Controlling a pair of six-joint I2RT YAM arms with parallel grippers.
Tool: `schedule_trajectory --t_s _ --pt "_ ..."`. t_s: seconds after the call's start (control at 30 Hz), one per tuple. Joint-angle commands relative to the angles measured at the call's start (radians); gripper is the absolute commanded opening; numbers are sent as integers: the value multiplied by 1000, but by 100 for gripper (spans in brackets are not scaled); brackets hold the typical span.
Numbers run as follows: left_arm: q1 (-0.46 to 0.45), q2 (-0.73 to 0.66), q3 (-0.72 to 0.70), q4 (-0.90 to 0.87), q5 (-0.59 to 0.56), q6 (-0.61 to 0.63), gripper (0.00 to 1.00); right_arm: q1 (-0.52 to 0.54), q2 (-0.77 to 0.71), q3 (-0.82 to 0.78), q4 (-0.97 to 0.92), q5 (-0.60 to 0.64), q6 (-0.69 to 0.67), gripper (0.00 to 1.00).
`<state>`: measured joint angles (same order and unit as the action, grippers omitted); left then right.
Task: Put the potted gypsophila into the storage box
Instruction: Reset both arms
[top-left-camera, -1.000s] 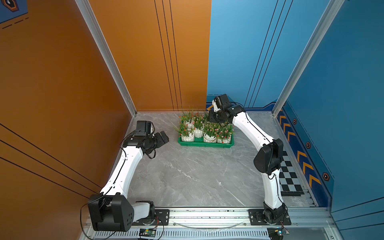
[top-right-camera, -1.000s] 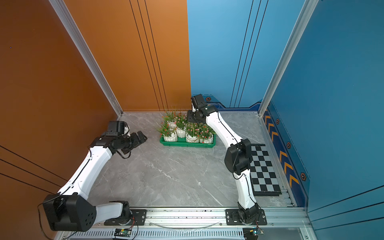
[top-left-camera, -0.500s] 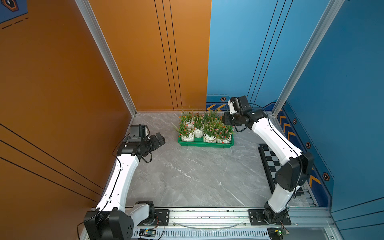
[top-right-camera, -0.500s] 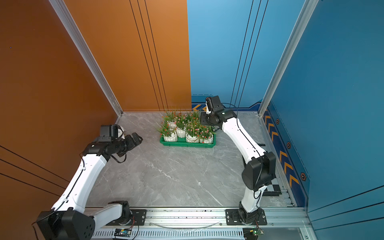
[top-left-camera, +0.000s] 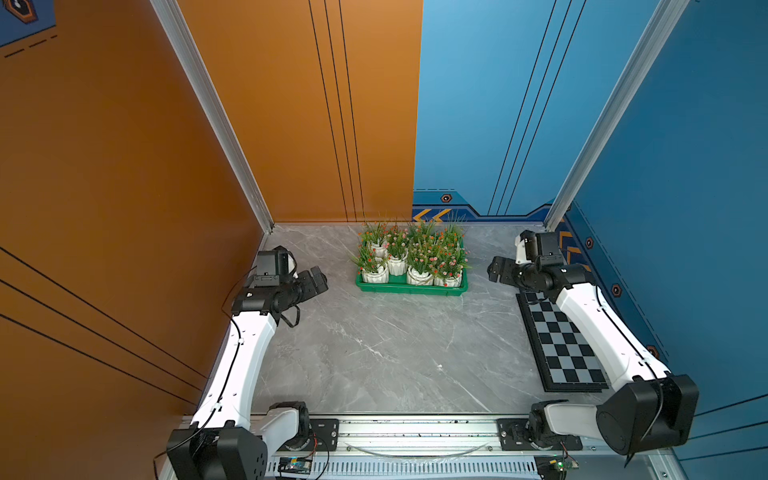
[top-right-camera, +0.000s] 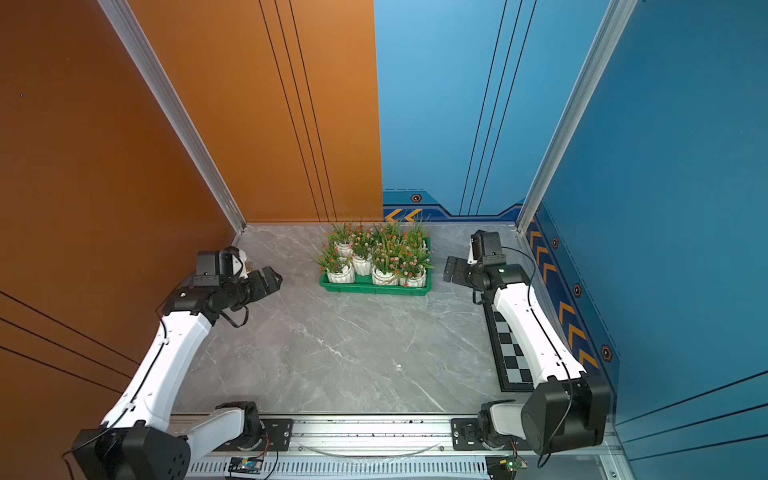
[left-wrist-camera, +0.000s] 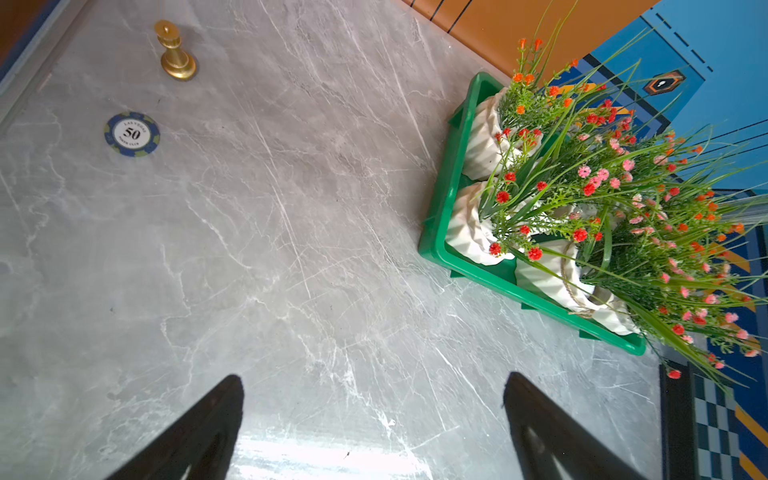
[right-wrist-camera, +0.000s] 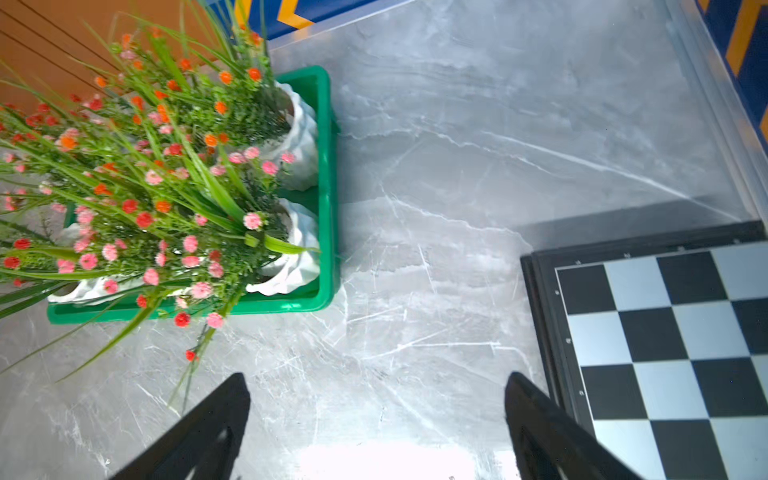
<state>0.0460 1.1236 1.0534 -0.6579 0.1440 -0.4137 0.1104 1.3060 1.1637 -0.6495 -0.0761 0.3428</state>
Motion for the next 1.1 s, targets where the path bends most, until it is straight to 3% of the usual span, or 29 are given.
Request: schedule_trajectory --t_s 0.0,0.3,0.47,0.57,0.8,1.07 --pt "4 -20 -63 101 -26 70 98 -33 -45 -61 39 33 -25 100" --pt "-3 -34 -170 329 15 137 98 -88 -144 -165 149 139 -35 100" --pt "-8 -51 -250 500 -32 242 98 -108 -162 -207 224 252 -25 100" --pt "-9 -81 -323 643 -76 297 98 -121 -150 -226 263 259 -52 100" --pt "-9 -50 -406 737 -117 396 98 -158 -65 -269 398 146 -123 100" --pt "-9 41 -584 1082 -96 404 98 -178 -10 -392 661 76 -203 100"
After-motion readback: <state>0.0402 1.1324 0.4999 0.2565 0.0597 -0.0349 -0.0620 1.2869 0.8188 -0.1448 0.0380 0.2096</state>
